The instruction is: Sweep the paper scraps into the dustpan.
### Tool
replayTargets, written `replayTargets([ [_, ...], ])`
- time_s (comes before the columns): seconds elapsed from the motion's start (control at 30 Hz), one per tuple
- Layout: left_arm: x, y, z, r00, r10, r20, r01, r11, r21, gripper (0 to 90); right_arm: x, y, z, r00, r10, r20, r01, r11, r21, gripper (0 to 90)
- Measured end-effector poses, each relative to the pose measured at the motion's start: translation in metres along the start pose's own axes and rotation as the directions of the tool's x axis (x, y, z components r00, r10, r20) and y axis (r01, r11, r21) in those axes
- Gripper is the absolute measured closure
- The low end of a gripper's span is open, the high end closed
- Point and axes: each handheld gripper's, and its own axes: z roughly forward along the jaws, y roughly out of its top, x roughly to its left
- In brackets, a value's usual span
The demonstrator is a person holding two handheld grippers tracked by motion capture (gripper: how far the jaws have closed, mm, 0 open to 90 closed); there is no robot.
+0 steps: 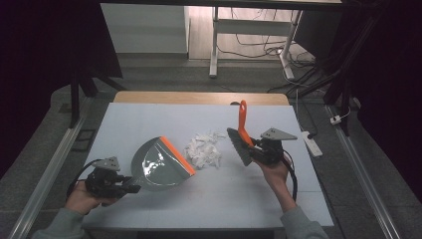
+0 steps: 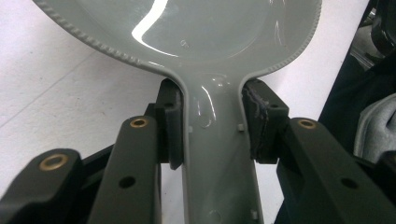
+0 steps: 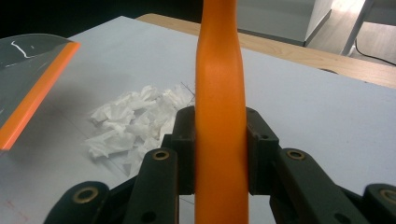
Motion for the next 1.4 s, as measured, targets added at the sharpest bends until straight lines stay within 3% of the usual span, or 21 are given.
replayTargets([
  [0.27,0.001,0.000,0.006,0.9998,-0.006,0.017,0.006,0.9997,0.023,61.4,-0.003,0.011,0.013,0.9999,-0.005,0.011,0.005,1.000,-0.011,70.7],
  [0.63,-0.002,0.001,0.017,0.9989,-0.002,0.047,-0.001,0.9983,0.059,61.5,-0.003,0.024,0.034,0.9995,-0.024,0.022,0.024,1.000,0.020,70.7],
  [0.83,0.000,0.001,0.023,0.9989,-0.005,0.047,0.001,0.9963,0.085,61.5,-0.006,0.034,0.050,0.9997,-0.002,0.024,0.001,1.000,0.024,70.8],
  [1.13,0.003,0.002,0.026,0.9984,0.000,0.056,-0.005,0.9959,0.091,61.4,-0.013,0.050,0.083,0.9954,-0.031,0.091,0.018,0.989,0.145,70.8],
  [1.4,0.004,0.001,0.025,0.9984,-0.006,0.056,0.001,0.9964,0.085,61.4,-0.017,0.053,0.100,0.9932,-0.027,0.113,0.006,0.982,0.189,70.8],
])
